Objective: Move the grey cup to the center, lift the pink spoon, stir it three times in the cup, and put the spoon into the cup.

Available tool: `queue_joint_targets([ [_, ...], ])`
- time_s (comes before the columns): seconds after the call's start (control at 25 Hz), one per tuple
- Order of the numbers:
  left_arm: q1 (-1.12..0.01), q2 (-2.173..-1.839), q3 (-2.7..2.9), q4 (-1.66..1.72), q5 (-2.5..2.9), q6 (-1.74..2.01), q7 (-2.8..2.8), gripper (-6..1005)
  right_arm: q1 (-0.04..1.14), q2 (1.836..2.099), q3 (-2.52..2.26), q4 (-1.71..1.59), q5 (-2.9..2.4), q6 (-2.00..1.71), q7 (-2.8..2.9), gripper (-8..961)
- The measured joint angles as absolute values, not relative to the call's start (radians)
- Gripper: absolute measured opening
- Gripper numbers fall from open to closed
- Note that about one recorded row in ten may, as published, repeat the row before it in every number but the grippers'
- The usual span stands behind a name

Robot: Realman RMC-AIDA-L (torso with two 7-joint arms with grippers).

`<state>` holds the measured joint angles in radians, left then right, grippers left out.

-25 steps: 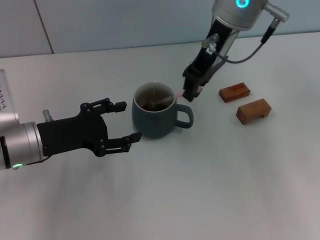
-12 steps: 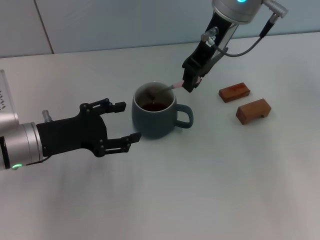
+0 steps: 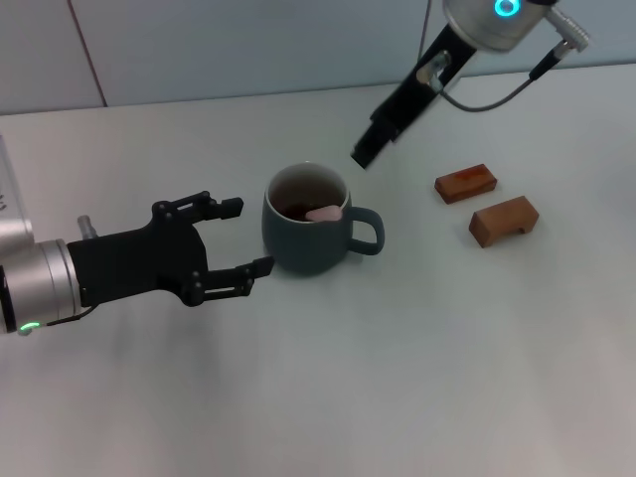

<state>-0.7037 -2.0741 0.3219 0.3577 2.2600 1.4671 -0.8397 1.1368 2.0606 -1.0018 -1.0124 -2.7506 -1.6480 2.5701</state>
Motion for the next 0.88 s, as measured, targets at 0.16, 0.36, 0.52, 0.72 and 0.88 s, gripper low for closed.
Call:
queue_joint_targets([
  [0.16, -0.7, -2.073, 0.32, 0.354, 2.23, 1.446, -0.841, 820, 0.923, 2.084, -1.068, -1.271, -2.571, -1.579, 2.498, 429],
  [0.36, -0.692, -2.072, 0.323, 0.354, 2.192, 1.419, -0.861, 820, 0.671, 2.08, -1.153, -1.429, -2.359, -1.483, 2.366, 605],
  [0.52, -0.697, -2.072, 0.326, 0.357, 2.188, 1.405, -0.889, 820, 0.517, 2.081, -1.168, -1.458, -2.22, -1.427, 2.267, 738],
  [0.72, -0.699, -2.073, 0.328, 0.353, 2.188, 1.402, -0.895, 820, 0.403, 2.079, -1.129, -1.432, -2.06, -1.414, 2.082, 823],
  [0.88, -0.7, -2.074, 0.33, 0.353, 2.189, 1.402, -0.909, 820, 0.372, 2.077, -1.099, -1.358, -2.007, -1.418, 1.968, 824],
])
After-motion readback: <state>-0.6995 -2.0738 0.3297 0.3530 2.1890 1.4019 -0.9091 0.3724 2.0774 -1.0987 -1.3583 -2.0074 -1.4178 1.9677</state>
